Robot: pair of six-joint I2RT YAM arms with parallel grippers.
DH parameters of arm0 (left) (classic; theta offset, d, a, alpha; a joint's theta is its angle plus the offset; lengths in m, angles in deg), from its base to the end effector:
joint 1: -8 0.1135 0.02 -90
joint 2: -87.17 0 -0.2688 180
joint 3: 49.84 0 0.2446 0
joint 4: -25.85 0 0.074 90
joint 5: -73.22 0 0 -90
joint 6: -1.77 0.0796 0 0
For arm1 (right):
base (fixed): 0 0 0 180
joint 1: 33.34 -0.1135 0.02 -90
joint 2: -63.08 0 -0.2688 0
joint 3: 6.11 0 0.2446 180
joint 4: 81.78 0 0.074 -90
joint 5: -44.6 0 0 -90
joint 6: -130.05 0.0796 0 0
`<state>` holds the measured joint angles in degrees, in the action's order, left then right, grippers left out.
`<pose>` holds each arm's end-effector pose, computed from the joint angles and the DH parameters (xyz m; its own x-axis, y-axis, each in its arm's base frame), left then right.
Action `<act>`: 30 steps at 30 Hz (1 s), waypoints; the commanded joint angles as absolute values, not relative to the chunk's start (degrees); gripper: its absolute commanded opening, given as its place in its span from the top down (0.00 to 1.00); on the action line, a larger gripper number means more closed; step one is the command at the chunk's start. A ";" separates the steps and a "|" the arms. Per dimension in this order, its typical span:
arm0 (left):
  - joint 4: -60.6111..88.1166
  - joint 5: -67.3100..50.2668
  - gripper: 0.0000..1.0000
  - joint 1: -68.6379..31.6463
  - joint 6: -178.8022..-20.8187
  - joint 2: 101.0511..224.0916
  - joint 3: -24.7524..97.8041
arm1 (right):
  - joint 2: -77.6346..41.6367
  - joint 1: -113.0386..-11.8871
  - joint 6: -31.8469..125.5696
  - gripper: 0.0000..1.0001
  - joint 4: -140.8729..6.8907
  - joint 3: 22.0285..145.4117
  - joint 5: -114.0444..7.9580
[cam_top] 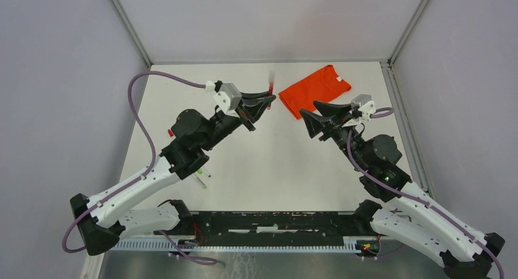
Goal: Insert the pens into the pen caps
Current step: Place the pen at the center of the board.
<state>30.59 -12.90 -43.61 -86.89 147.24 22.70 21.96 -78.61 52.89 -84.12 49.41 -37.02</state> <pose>0.1642 -0.2160 0.4447 0.2029 -0.2185 -0.9545 0.8176 0.5742 0.0424 0.1495 0.1344 0.3951 0.0633 0.3763 -0.9243 -0.6346 0.7300 0.2537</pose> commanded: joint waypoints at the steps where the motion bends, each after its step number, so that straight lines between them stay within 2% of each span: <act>1: 31.41 -16.26 0.98 -43.35 -89.85 146.16 23.73 | 22.82 -78.78 47.72 0.43 -76.51 51.50 -32.11; 6: 20.26 -24.46 0.98 -43.33 -92.58 146.38 23.59 | 15.38 -78.53 47.76 0.41 -61.66 55.28 -23.89; 10: 9.07 -32.69 0.98 -43.01 -98.99 146.09 21.17 | 6.65 -75.87 49.61 0.39 -53.11 57.37 -30.25; 12: 3.86 -35.38 0.98 -42.45 -102.80 146.11 19.84 | 4.99 -73.93 50.97 0.35 -53.63 55.73 -34.72; 17: -4.90 -37.56 0.98 -41.30 -108.55 149.21 17.35 | 3.09 -70.03 53.79 0.30 -57.42 51.27 -42.95; 24: -4.69 -32.81 0.90 -36.50 -114.76 160.48 16.37 | 5.38 -69.48 58.64 0.28 -60.73 44.11 -41.21; 30: -3.86 -29.44 0.88 -35.90 -120.49 173.62 22.16 | 7.15 -69.50 63.93 0.27 -60.34 38.01 -39.70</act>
